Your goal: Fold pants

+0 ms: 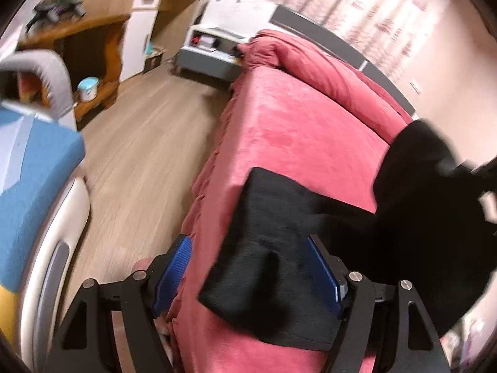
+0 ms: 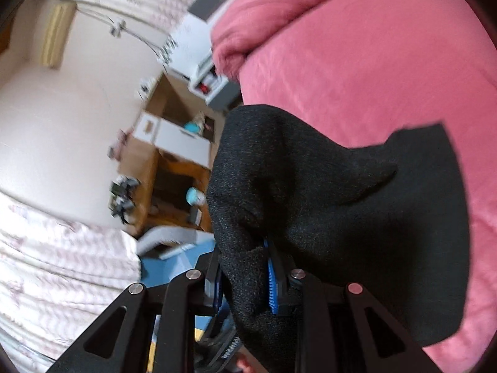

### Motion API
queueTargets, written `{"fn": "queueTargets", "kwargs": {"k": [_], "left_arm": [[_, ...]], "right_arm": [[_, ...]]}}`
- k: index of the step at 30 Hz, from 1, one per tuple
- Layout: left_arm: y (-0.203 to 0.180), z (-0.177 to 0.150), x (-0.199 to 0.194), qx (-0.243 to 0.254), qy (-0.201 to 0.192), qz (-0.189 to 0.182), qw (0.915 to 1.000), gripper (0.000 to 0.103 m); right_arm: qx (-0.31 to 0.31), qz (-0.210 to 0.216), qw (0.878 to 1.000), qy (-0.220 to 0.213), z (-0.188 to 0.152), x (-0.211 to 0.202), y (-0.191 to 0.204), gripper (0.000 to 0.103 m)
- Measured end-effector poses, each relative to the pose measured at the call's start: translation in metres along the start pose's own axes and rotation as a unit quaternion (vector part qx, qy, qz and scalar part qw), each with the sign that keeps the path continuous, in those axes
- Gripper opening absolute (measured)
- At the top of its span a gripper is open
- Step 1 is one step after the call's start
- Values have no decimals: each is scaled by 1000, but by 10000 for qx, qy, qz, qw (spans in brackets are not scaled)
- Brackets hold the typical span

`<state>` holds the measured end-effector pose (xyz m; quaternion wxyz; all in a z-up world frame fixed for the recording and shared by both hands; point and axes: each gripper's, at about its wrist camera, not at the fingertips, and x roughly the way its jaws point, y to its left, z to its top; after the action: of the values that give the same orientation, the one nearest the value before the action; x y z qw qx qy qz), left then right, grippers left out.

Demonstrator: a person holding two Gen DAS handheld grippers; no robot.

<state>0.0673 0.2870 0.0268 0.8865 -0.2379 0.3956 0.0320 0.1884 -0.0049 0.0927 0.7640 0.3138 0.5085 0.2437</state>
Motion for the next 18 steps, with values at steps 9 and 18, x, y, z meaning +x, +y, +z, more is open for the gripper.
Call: {"fn": "queueTargets", "kwargs": {"k": [9, 18], "left_arm": [[16, -3, 8, -227, 63, -126, 9996, 75], [-3, 0, -6, -129, -186, -1093, 9938, 75]], "right_arm": [[-618, -248, 9958, 635, -29, 94, -7, 39], [-739, 149, 9970, -198, -35, -4, -66, 42]]}}
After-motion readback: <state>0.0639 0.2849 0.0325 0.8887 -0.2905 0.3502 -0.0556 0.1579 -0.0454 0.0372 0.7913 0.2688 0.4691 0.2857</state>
